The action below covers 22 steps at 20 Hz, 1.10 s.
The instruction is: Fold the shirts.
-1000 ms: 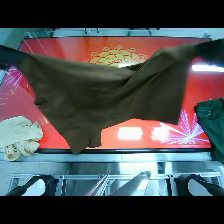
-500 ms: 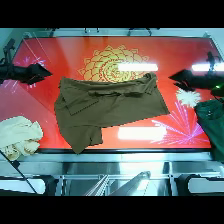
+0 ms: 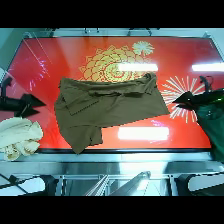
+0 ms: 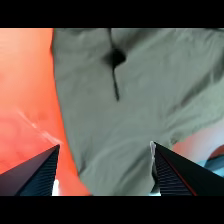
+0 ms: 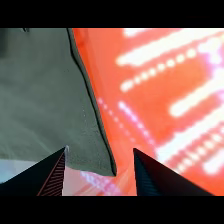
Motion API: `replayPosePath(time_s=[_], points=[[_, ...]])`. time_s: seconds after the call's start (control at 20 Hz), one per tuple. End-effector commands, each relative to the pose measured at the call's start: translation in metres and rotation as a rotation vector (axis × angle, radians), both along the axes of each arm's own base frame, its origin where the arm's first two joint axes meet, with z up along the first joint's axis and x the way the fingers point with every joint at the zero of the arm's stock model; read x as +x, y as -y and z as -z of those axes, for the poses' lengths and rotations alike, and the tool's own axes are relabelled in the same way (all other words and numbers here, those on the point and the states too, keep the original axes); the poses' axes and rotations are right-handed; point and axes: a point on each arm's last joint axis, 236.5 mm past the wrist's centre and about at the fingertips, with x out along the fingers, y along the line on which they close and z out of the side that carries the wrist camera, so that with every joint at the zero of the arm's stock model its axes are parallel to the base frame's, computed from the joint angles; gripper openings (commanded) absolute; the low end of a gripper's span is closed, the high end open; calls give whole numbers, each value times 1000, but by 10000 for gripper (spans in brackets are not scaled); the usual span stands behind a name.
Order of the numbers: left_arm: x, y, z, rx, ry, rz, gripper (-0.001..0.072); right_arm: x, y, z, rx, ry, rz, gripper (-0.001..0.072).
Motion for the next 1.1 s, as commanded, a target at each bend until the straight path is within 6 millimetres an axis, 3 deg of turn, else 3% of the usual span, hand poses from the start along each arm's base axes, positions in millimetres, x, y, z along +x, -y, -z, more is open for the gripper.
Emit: replayPosePath(time_s=[0.0, 0.15, 0.35, 0.65, 0.7, 0.8, 0.85, 0.9, 0.95, 1.05], points=[[-52, 3, 24, 30, -107, -5, 626, -14, -30, 25, 42, -87, -84, 462], [-71, 11, 40, 30, -144, -17, 626, -18, -55, 34, 51, -112, -146, 462], [-79, 29, 71, 11, -213, -2, 626, -14, -81, 31, 82, -93, -179, 460], [-44, 81, 112, -36, -210, 18, 626, -3, -90, 18, 150, -65, -139, 458], [-39, 90, 116, -51, -197, 26, 551, -4, -91, 18, 153, -67, -141, 458], [-26, 106, 116, -76, -165, 64, 260, -5, -89, 16, 160, -71, -142, 458], [-23, 111, 113, -79, -164, 93, 74, -7, -88, 15, 169, -77, -144, 456], [-19, 113, 109, -84, -156, 110, 20, -11, -86, 12, 184, -85, -147, 399], [-14, 113, 102, -87, -141, 120, 20, -15, -80, 8, 203, -89, -152, 248], [-6, 106, 86, -86, -106, 117, 20, -20, -63, 2, 236, -94, -135, 207]])
